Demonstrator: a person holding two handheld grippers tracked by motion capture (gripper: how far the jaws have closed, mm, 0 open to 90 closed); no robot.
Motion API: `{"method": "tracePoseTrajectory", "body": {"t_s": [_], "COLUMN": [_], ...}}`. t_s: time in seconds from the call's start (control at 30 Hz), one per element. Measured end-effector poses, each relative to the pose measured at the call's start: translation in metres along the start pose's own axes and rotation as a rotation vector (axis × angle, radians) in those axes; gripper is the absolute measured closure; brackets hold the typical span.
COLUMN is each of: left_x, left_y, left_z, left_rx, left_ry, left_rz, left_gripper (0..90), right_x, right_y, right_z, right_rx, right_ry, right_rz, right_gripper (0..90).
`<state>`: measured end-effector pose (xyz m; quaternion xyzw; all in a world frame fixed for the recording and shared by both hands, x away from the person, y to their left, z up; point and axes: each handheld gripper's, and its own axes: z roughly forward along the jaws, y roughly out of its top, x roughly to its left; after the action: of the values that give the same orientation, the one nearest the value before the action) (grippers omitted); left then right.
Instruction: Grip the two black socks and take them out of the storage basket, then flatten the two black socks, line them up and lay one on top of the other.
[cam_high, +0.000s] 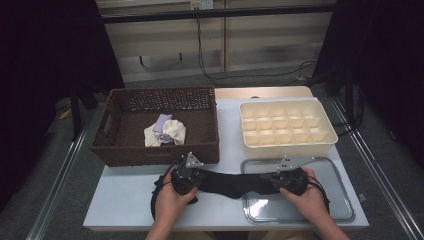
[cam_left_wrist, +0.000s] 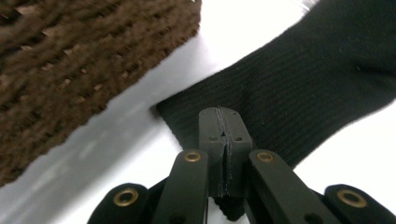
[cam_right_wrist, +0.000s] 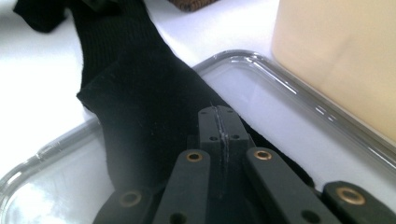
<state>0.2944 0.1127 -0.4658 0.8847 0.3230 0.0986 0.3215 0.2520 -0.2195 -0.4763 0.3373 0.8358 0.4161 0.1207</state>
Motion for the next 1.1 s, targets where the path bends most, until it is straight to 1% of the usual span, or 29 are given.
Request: {"method": "tracePoseTrajectory", "body": {"t_s": [0.03, 0.07, 0.13, 0.2, 0.23, 0.27, 0.3, 0.33, 0.37, 0.4, 0.43, 0.47, 0.5, 0.53, 0.57, 0.6, 0.67, 0.73, 0.8, 0.87, 0.9, 0.93, 0.97, 1.0, 1.03, 1.07, 1.1], "left_x": [0.001, 0.003, 0.004, 0.004, 0.004, 0.004, 0.003, 0.002, 0.002, 0.001, 0.0, -0.001, -0.003, -0.004, -0.006, -0.006, -0.007, -0.008, -0.007, -0.007, -0.007, -0.007, -0.008, -0.008, -0.008, -0.009, -0.01], "left_y": [0.0, 0.001, 0.001, 0.001, 0.001, 0.001, 0.001, 0.001, 0.001, 0.001, 0.001, 0.001, 0.0, 0.0, 0.0, 0.0, -0.001, -0.001, -0.001, -0.001, -0.001, -0.001, -0.002, -0.002, -0.002, -0.002, -0.002], "left_z": [0.001, 0.001, 0.001, 0.0, 0.0, -0.003, -0.004, -0.007, -0.009, -0.01, -0.011, -0.011, -0.009, -0.008, -0.006, -0.004, -0.001, 0.0, 0.001, 0.0, 0.001, 0.001, 0.001, 0.001, 0.002, 0.001, 0.002], "left_rx": [-0.009, -0.013, -0.024, -0.025, -0.034, -0.03, -0.041, -0.049, -0.054, -0.049, -0.042, -0.045, -0.038, -0.021, -0.018, -0.012, -0.01, -0.003, -0.004, -0.017, -0.015, -0.006, -0.009, -0.002, -0.002, 0.004, -0.001], "left_ry": [0.005, 0.008, -0.003, 0.005, -0.001, 0.005, 0.001, 0.005, -0.003, -0.022, -0.028, -0.035, -0.051, -0.054, -0.053, -0.062, -0.071, -0.078, -0.086, -0.102, -0.111, -0.113, -0.11, -0.119, -0.112, -0.1, -0.092], "left_rz": [-0.007, -0.011, -0.043, -0.041, -0.044, -0.038, -0.043, -0.043, -0.045, -0.054, -0.055, -0.05, -0.058, -0.05, -0.046, -0.052, -0.053, -0.056, -0.069, -0.097, -0.106, -0.097, -0.096, -0.096, -0.086, -0.068, -0.059], "left_gripper": [88.9, 88.7, 87.2, 82.6, 79.9, 76.7, 74.5, 73.3, 71.9, 71.9, 71.9, 71.9, 71.8, 71.9, 71.7, 70.3, 68.6, 68.5, 67.4, 66.6, 66.9, 67.3, 67.3, 67.4, 68.1, 70.1, 72.8], "right_x": [0.0, -0.001, -0.003, -0.006, -0.007, -0.007, -0.008, -0.008, -0.007, -0.007, -0.007, -0.006, -0.006, -0.005, -0.003, -0.002, 0.0, 0.001, 0.003, 0.004, 0.005, 0.006, 0.007, 0.008, 0.009, 0.009, 0.009], "right_y": [0.001, 0.002, 0.003, 0.003, 0.003, 0.003, 0.003, 0.003, 0.003, 0.004, 0.004, 0.004, 0.005, 0.005, 0.006, 0.006, 0.006, 0.005, 0.005, 0.005, 0.005, 0.005, 0.005, 0.004, 0.004, 0.003, 0.003], "right_z": [-0.001, -0.001, 0.0, 0.004, 0.006, 0.007, 0.008, 0.007, 0.006, 0.004, 0.002, -0.001, -0.003, -0.005, -0.007, -0.008, -0.008, -0.007, -0.005, -0.002, 0.0, 0.002, 0.004, 0.006, 0.008, 0.009, 0.009], "right_rx": [0.001, -0.004, -0.002, 0.008, 0.009, 0.012, 0.011, 0.006, 0.001, 0.001, -0.004, -0.015, -0.025, -0.03, -0.036, -0.043, -0.041, -0.046, -0.041, -0.036, -0.032, -0.014, 0.003, 0.013, 0.025, 0.028, 0.027], "right_ry": [-0.008, -0.006, -0.025, -0.039, -0.039, -0.049, -0.055, -0.063, -0.079, -0.086, -0.084, -0.087, -0.083, -0.073, -0.071, -0.072, -0.059, -0.047, -0.035, -0.018, -0.011, -0.004, 0.002, 0.008, 0.013, 0.012, 0.017], "right_rz": [-0.003, -0.009, -0.016, -0.008, -0.009, -0.01, -0.01, -0.011, -0.014, -0.016, -0.016, -0.01, -0.007, -0.005, -0.009, -0.009, 0.0, -0.005, -0.001, -0.006, -0.005, -0.01, -0.019, -0.025, -0.029, -0.035, -0.038], "right_gripper": [89.7, 89.8, 89.8, 89.8, 89.8, 89.2, 88.1, 85.0, 83.2, 83.2, 82.7, 81.1, 81.1, 80.7, 80.1, 79.1, 77.6, 75.7, 74.6, 74.3, 74.3, 74.6, 75.1, 76.0, 77.0, 78.4, 80.1]}}
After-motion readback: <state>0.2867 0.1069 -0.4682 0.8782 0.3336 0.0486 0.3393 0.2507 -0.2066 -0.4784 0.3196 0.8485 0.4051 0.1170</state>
